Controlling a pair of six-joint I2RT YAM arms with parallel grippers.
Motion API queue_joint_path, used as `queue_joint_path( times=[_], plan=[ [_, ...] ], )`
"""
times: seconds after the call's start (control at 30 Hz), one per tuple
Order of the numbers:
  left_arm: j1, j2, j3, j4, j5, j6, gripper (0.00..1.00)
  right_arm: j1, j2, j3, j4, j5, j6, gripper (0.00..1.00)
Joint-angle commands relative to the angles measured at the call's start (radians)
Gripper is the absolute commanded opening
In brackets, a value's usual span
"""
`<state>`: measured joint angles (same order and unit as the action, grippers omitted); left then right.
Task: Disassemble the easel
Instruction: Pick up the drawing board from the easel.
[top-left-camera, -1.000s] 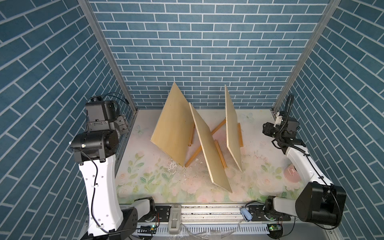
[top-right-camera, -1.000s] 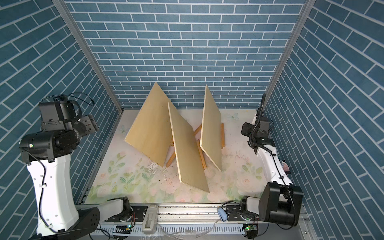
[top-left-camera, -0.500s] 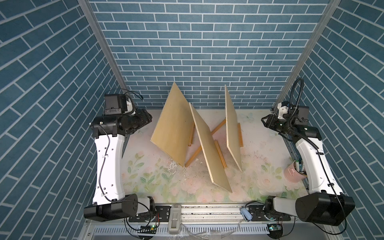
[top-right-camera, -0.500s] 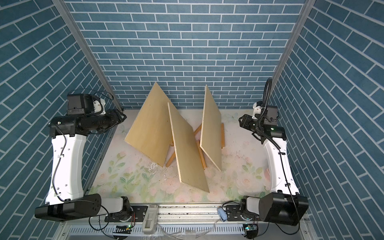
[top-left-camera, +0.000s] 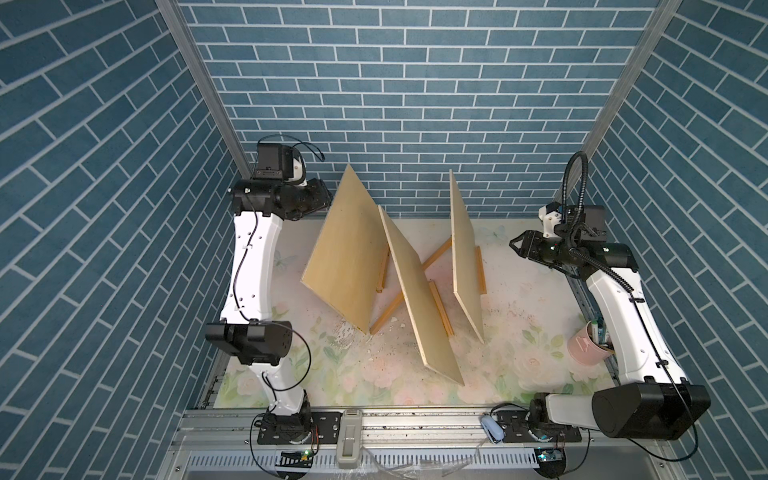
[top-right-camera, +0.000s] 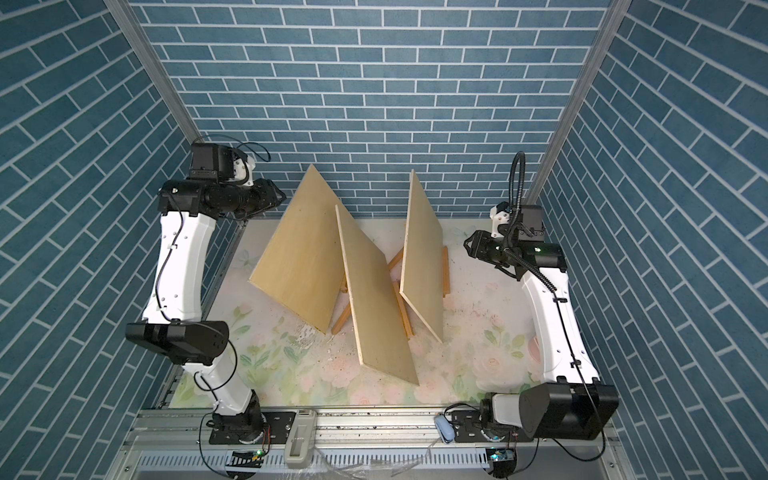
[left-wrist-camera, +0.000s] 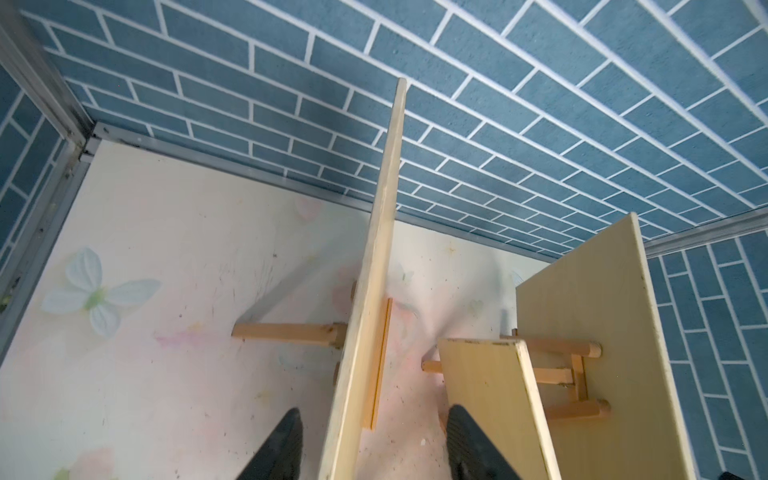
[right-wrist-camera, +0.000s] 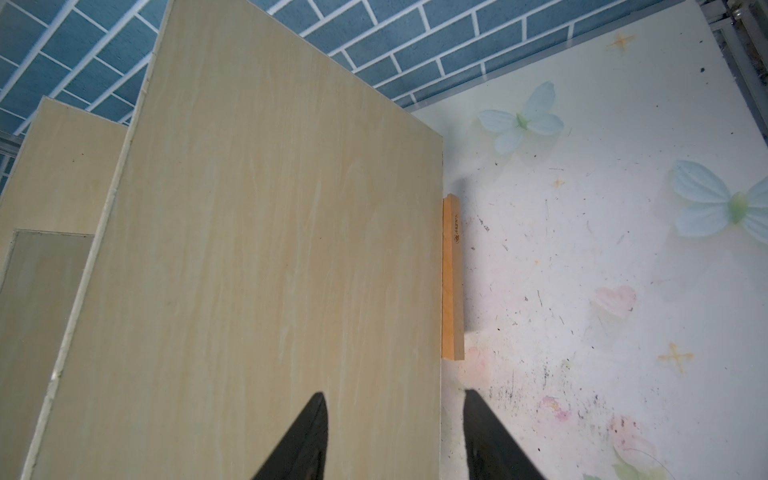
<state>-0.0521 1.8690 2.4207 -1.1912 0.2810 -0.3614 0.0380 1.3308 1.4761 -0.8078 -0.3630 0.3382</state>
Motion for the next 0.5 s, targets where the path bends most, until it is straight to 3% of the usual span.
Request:
queue_joint_path(
  times=[0.0, 0.33, 0.47],
  plan=[
    [-0.007, 0.083, 0.124, -0.171, -0.038, 0.075, 0.48, 0.011, 0.001, 0.029, -0.043, 0.017, -0.016, 0.53],
    [-0.021, 0.155, 0.131, -0.151, -0.018, 0.079, 0.44, 0.017, -0.002, 0.014, -0.035, 0.044, -0.013, 0.53],
    [-0.029, 0.183, 0.143, -0.143, 0.007, 0.074, 0.39, 0.018, 0.005, 0.016, -0.034, 0.048, -0.013, 0.53]
  ],
)
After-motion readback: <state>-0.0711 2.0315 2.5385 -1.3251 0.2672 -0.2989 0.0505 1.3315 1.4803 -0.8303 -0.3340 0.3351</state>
